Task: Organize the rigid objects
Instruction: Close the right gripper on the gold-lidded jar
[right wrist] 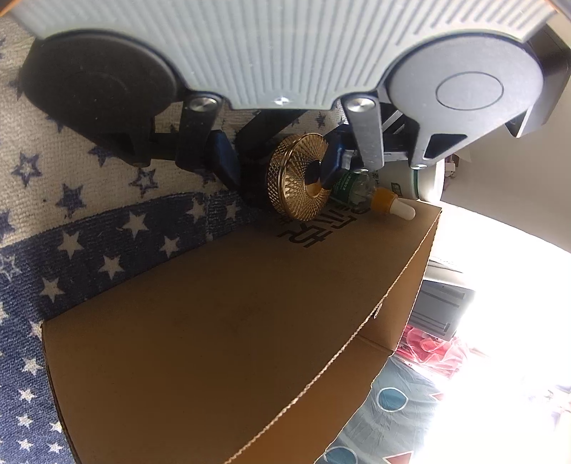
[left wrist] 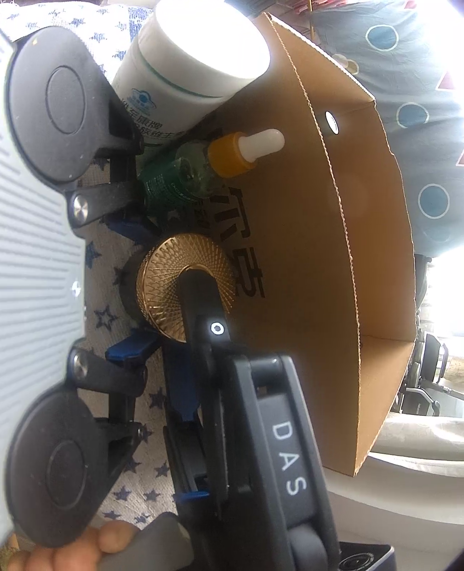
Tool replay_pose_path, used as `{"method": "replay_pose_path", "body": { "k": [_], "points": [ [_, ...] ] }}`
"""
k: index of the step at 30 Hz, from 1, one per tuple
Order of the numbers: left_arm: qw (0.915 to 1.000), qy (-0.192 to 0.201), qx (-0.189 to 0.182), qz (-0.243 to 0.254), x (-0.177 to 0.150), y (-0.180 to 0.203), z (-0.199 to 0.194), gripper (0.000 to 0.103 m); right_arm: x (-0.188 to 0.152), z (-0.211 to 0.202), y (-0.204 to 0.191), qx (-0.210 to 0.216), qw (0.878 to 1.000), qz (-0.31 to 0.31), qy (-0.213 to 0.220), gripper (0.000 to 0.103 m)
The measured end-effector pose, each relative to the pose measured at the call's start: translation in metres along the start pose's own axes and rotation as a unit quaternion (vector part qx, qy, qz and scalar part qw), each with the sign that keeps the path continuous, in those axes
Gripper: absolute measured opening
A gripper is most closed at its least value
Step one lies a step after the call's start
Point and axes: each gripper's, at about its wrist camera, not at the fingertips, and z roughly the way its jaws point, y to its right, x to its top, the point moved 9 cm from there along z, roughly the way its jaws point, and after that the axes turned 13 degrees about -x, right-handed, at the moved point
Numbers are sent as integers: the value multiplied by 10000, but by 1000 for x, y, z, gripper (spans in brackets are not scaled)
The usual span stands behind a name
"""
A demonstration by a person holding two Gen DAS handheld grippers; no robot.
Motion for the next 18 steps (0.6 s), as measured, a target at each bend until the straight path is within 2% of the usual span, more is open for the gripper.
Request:
{"method": "replay_pose_path", "body": {
  "k": [10,18],
  "points": [
    [9994,-90,-322,-70,-3,16,-5,55,-13,-21,8,-77,10000,37,-24,50],
    [9965,-262,-751,253,-14,45,-17,55,-32,-51,21,-250,9997,-27,17,50]
  ]
}}
